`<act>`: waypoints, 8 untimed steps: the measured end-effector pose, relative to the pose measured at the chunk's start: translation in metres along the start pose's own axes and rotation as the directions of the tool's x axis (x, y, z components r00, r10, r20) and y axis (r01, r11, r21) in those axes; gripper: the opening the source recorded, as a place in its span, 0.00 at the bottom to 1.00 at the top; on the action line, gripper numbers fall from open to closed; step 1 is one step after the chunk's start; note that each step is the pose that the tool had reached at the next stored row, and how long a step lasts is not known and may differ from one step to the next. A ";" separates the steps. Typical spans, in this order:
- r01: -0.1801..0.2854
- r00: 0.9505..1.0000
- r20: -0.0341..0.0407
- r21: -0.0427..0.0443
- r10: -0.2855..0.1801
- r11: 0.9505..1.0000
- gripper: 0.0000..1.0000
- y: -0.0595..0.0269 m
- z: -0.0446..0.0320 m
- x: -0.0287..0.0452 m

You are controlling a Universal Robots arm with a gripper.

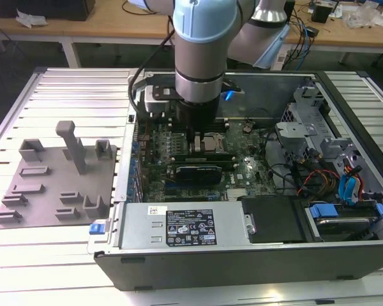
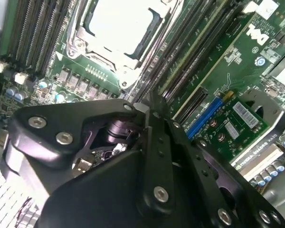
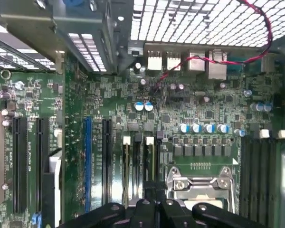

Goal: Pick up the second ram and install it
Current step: 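Press down the second ram until it locks into place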

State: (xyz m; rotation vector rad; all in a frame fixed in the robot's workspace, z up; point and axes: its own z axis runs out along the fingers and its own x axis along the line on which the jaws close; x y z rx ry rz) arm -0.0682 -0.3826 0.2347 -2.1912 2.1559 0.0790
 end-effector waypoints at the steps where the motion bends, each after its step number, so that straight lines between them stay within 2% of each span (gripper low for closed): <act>1: 0.000 1.000 0.003 -0.003 0.000 1.000 0.08 -0.0043 -0.0024 0.0000; 2: -0.001 1.000 0.004 -0.011 0.001 1.000 0.08 -0.0115 -0.0024 0.0002; 3: -0.002 1.000 0.005 -0.024 0.002 1.000 0.08 -0.0220 -0.0025 0.0004; 4: -0.003 1.000 0.005 -0.040 0.004 0.999 0.08 -0.0363 -0.0023 0.0006; 6: -0.004 1.000 0.005 -0.042 0.004 0.999 0.08 -0.0385 -0.0063 -0.0002; 7: -0.004 1.000 0.005 -0.042 0.004 0.999 0.08 -0.0385 -0.0122 -0.0007; 8: -0.004 1.000 0.005 -0.042 0.004 0.999 0.08 -0.0387 -0.0300 -0.0021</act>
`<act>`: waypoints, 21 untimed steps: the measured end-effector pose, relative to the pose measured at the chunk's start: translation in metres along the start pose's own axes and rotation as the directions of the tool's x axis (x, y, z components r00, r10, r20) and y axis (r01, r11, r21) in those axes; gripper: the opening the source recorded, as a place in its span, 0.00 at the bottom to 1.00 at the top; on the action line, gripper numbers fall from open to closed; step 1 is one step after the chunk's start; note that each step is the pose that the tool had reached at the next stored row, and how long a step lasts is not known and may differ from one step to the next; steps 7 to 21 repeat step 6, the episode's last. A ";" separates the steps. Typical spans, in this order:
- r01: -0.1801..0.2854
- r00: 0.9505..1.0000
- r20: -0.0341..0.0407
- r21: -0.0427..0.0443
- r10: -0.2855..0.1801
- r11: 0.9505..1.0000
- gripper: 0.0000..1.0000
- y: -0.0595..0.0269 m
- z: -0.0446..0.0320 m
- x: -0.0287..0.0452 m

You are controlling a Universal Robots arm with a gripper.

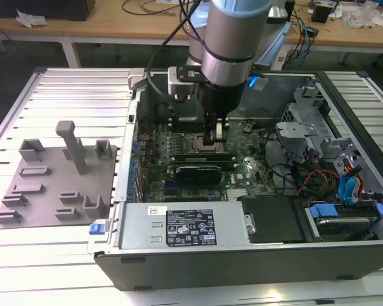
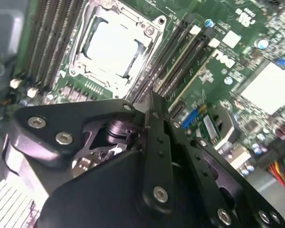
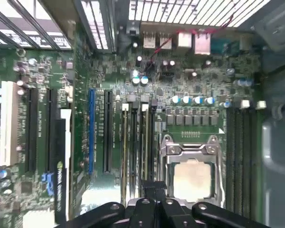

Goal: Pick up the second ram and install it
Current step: 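Press down the second ram until it locks into place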

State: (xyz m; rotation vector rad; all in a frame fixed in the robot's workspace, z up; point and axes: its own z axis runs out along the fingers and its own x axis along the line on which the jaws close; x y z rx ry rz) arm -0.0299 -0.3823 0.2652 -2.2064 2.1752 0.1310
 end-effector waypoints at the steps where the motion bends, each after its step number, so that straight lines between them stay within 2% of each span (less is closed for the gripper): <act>1: 0.000 1.000 0.000 0.000 0.000 1.000 0.08 0.0002 -0.0068 -0.0006; 2: 0.000 1.000 0.002 0.000 0.000 1.000 0.08 0.0002 -0.0088 -0.0008; 21: 0.000 1.000 0.001 0.000 0.000 1.000 0.08 0.0002 -0.0090 -0.0008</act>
